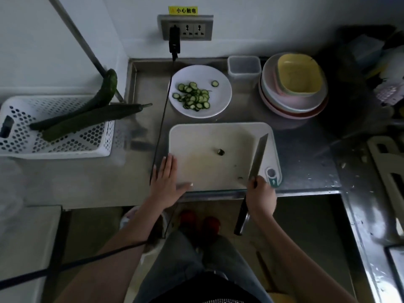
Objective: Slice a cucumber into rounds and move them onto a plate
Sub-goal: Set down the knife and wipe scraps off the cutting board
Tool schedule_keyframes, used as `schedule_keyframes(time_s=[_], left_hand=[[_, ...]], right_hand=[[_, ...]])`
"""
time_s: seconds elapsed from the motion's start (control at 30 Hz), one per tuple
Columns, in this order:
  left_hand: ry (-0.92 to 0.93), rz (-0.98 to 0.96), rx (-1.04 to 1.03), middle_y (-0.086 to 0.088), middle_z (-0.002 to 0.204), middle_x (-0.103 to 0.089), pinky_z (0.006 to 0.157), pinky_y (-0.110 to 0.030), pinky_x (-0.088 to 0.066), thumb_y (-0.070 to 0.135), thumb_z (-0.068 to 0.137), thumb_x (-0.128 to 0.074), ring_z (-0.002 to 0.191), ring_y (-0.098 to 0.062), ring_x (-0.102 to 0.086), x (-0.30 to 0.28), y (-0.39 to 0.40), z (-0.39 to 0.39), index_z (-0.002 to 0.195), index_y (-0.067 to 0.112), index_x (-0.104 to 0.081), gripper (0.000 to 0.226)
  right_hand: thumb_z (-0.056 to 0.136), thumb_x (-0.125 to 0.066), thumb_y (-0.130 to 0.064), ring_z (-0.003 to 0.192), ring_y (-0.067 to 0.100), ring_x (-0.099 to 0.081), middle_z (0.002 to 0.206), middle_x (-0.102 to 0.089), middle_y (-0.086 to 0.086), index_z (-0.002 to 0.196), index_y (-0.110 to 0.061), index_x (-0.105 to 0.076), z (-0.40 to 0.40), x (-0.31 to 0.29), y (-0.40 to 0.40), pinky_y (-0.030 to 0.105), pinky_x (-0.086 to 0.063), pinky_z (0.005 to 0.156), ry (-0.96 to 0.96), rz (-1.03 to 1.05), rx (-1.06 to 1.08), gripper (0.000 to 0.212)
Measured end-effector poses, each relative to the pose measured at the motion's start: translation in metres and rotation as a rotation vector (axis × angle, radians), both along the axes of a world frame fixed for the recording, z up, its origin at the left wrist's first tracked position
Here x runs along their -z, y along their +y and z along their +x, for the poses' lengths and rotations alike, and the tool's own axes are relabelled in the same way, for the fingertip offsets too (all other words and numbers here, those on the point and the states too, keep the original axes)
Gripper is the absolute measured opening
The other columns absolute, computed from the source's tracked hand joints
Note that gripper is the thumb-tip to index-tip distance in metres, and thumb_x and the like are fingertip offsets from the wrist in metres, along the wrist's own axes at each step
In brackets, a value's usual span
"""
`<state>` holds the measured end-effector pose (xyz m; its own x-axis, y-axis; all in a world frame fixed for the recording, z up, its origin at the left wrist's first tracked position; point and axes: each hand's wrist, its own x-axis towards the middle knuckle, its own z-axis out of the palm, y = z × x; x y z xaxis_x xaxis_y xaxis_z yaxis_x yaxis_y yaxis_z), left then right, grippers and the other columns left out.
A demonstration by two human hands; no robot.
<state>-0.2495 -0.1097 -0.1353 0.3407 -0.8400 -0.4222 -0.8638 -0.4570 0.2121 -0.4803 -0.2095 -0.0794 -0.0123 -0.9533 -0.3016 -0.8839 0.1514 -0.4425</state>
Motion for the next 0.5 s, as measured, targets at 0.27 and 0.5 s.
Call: schedule_keyframes(time_s=[0.27,0.5], left_hand=[[0.027,0.141,-0.083,0.005,0.151,0.033,0.115,-0.041,0.009,0.071,0.087,-0.030,0.140,-0.013,0.023,-0.006,-0.009,-0.008,0.146,0.021,0.025,0.094],[0.047,0.217,-0.120,0.006,0.149,0.036,0.114,-0.042,0.010,0.073,0.084,-0.033,0.139,-0.014,0.027,-0.014,-0.014,-0.013,0.145,0.021,0.026,0.099]], right_hand=[[0.099,-0.038,-0.022,0.070,0.027,-0.064,0.079,-0.064,0.010,0.097,-0.008,-0.057,0.021,0.003,0.006,0.037,-0.056,0.061,0.087,0.043,-0.283,0.024],[0.100,-0.034,-0.021,0.085,0.029,-0.065,0.094,-0.067,0.013,0.106,-0.007,-0.058,0.051,0.000,0.012,0.033,-0.048,0.063,0.066,0.142,-0.441,0.028]])
